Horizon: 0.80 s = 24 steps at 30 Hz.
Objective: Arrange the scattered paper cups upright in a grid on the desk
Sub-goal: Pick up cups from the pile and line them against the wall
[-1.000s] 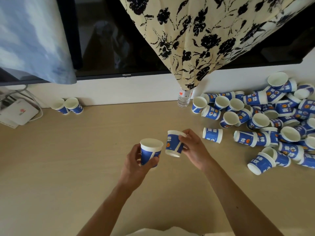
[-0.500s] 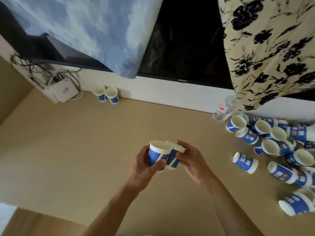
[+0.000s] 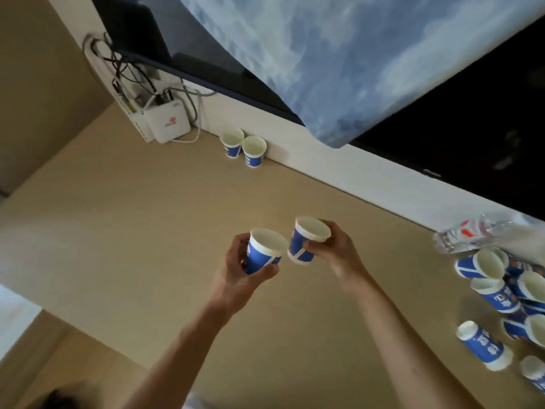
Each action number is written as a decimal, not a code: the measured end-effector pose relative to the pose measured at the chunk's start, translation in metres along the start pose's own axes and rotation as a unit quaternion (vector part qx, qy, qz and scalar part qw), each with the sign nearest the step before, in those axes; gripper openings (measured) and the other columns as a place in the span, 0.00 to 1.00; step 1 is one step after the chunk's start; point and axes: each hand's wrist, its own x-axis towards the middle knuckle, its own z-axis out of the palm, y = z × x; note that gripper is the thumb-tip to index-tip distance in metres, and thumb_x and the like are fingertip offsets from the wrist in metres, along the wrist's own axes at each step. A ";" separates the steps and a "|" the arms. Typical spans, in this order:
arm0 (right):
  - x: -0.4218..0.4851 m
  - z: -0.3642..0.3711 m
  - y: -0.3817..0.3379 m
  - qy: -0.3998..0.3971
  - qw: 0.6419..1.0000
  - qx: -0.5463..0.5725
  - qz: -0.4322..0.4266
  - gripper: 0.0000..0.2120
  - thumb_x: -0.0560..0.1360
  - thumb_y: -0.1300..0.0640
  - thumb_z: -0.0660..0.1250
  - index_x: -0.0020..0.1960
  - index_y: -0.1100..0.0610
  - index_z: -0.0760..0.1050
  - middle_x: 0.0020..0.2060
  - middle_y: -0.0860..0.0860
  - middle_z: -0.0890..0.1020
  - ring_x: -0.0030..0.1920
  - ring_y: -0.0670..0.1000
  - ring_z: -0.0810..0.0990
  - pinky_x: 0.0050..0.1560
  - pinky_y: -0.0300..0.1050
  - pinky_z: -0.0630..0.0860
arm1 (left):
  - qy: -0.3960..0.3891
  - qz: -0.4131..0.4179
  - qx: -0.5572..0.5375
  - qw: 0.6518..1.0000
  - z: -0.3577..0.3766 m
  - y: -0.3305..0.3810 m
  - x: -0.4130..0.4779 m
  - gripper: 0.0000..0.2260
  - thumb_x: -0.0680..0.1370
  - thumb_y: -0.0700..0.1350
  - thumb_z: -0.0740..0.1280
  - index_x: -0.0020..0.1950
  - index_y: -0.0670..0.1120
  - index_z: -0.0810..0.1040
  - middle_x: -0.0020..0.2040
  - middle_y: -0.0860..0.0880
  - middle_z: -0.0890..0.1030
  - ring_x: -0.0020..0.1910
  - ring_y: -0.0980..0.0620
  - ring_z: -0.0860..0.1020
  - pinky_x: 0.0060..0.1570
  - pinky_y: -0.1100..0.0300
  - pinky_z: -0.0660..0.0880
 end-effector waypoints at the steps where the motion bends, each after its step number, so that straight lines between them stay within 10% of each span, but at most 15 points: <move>1: 0.013 0.009 -0.005 0.014 1.000 -0.004 -0.011 0.27 0.63 0.60 0.77 0.61 0.55 0.76 0.53 0.52 0.85 0.53 0.50 0.84 0.47 0.42 0.80 | 0.012 0.002 0.011 1.000 -0.007 -0.001 0.006 0.27 0.66 0.44 0.77 0.62 0.50 0.73 0.49 0.54 0.83 0.48 0.48 0.82 0.46 0.57 0.82; 24: 0.242 0.108 0.000 0.216 0.969 -0.112 -0.047 0.28 0.65 0.63 0.79 0.62 0.56 0.72 0.48 0.45 0.82 0.45 0.44 0.81 0.44 0.30 0.74 | 0.118 0.036 0.115 0.986 -0.075 -0.005 0.100 0.29 0.67 0.42 0.80 0.61 0.61 0.72 0.54 0.67 0.79 0.52 0.63 0.79 0.45 0.75 0.71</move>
